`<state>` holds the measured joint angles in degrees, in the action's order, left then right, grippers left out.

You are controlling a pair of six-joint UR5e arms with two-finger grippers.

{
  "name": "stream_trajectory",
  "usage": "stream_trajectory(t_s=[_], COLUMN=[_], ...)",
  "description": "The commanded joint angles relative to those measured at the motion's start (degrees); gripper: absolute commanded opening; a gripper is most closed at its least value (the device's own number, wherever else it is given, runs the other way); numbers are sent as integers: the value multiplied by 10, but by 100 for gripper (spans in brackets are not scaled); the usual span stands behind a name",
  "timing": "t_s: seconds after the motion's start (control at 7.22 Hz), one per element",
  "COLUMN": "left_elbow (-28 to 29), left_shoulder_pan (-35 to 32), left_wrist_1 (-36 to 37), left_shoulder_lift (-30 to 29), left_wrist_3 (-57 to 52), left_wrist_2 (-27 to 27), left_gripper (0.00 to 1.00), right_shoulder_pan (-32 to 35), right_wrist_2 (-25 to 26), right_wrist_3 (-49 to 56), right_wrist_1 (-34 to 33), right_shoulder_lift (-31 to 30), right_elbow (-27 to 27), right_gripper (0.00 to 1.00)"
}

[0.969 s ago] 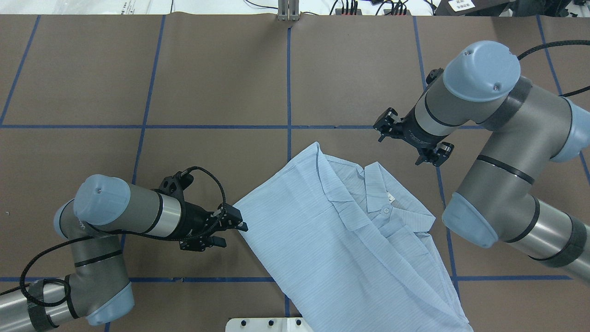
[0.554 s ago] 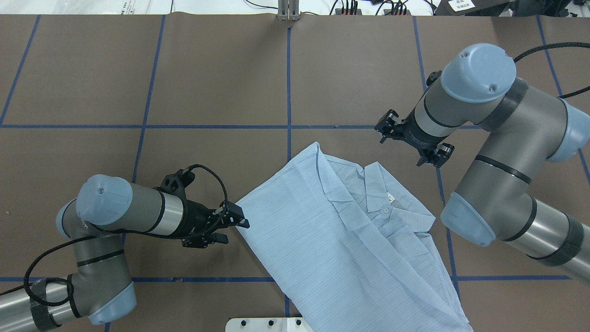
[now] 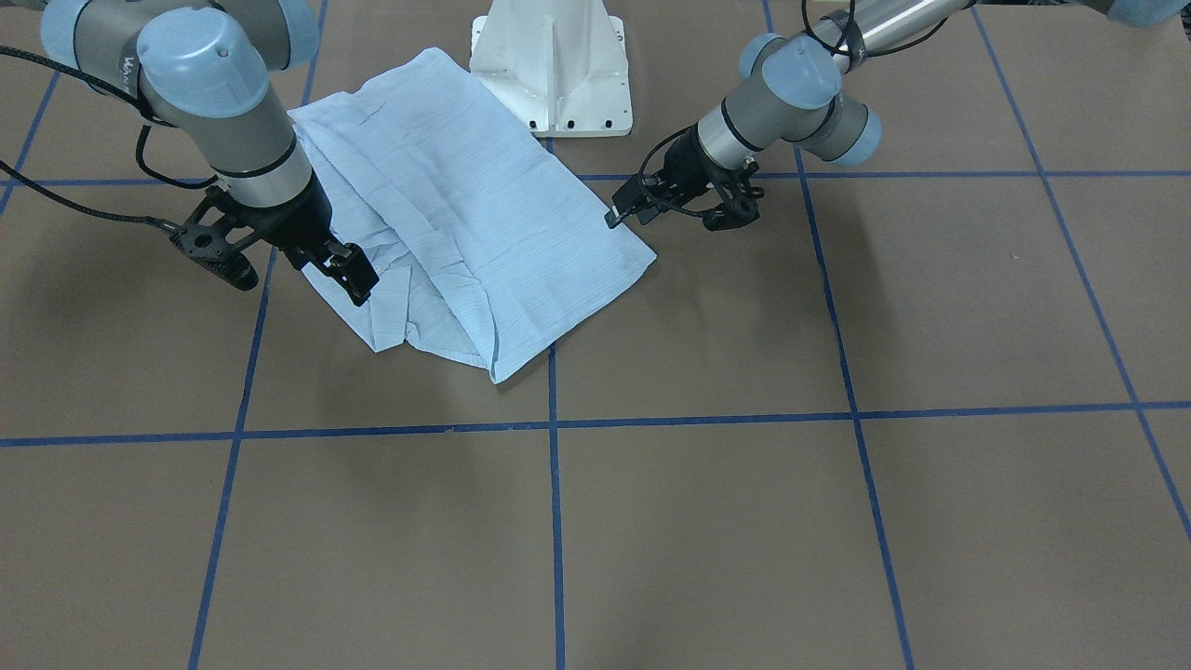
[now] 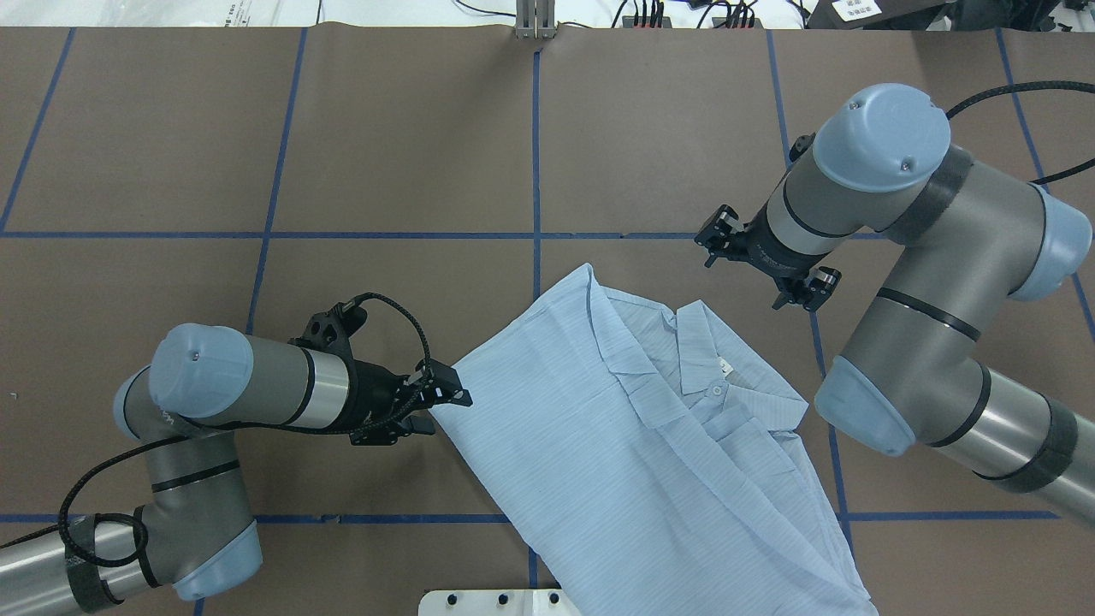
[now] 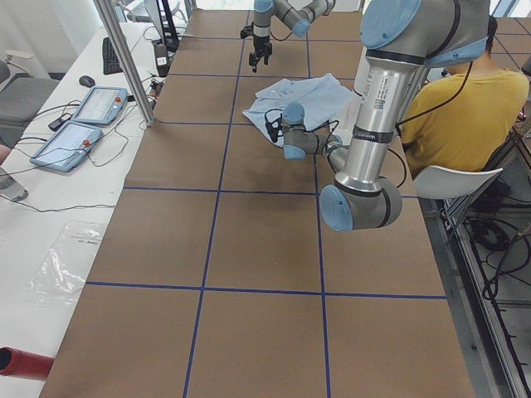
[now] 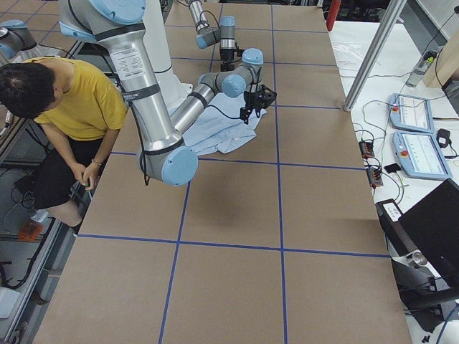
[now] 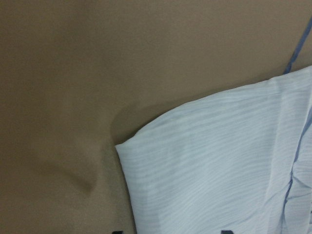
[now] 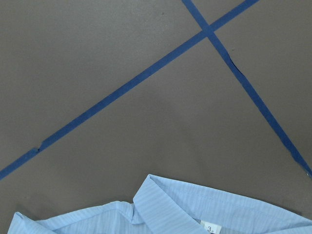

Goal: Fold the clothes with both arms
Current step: 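Grasp the shirt corner nearest the left gripper with the left gripper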

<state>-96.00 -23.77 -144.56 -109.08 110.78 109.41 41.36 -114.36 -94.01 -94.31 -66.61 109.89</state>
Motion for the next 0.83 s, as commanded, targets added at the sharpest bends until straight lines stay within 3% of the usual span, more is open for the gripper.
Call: stream_trajectory(t_s=[0.0,0.69], left_elbow=[10,13], left_shoulder_pan=[0,2], left_wrist_1=[23,26], left_shoulder_lift=[-4,1], left_wrist_3=[0,0], left_wrist_2=[-19,-19], left_gripper=[71,65], right_shoulder_pan=[-1,-4], right_wrist_2=[1,1], right_wrist_3=[1,1], right_wrist_1=[0,3], right_shoulder_lift=[-4,-4], right_elbow=[0,-4], right_gripper=[100,100])
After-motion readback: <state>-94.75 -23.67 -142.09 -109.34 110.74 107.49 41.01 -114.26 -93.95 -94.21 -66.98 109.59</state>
